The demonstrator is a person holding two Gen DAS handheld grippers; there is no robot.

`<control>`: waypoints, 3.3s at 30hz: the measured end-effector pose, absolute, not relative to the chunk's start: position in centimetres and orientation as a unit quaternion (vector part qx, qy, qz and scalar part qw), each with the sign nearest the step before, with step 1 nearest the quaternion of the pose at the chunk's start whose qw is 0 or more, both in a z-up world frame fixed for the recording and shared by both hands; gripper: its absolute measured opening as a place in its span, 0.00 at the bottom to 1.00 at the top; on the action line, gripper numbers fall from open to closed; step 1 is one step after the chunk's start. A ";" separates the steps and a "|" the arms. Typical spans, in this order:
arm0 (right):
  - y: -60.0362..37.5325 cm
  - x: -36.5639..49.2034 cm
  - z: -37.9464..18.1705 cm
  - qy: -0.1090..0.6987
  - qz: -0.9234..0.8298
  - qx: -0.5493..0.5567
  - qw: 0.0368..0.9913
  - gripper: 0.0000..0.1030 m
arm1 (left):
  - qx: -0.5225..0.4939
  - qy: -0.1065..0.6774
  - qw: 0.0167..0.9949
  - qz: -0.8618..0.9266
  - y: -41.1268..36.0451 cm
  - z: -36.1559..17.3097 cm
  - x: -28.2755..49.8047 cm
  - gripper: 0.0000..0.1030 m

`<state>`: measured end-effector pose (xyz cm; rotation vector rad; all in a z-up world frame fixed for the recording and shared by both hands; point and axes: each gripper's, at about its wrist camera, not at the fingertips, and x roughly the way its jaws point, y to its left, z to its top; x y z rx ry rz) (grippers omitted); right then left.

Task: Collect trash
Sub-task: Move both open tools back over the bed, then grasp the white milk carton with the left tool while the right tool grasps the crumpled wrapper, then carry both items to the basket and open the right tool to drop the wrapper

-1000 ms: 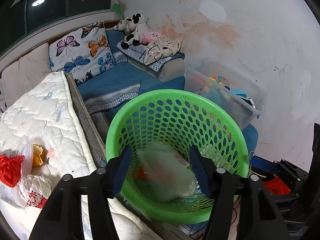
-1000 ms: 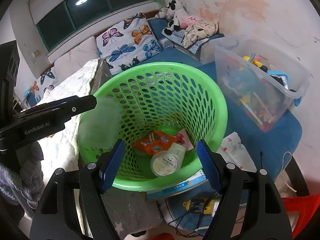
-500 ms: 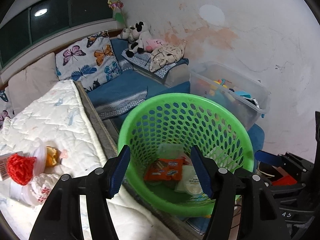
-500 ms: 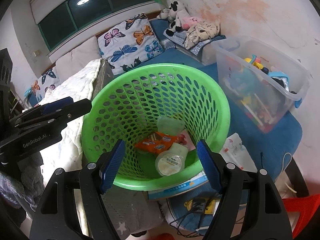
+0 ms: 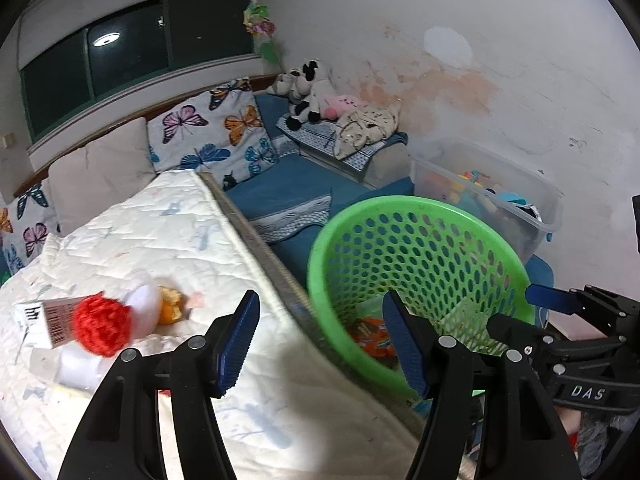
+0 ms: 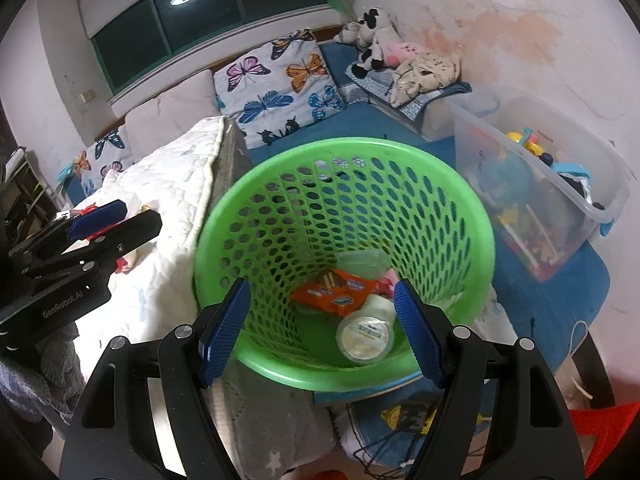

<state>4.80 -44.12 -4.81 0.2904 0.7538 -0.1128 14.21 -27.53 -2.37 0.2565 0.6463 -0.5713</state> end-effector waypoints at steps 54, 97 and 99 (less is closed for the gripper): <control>-23.7 18.7 -7.3 0.419 0.150 0.042 0.895 0.57 | 0.029 0.353 0.931 -0.088 -4.8 -1.5 23.8 0.84; -36.3 10.4 -4.3 0.383 0.029 0.088 0.919 0.56 | 0.004 0.295 0.941 -0.167 -8.3 5.0 21.0 0.62; -37.3 10.1 -4.5 0.386 0.016 0.087 0.918 0.57 | 0.004 0.291 0.938 -0.186 -9.6 5.5 20.4 0.62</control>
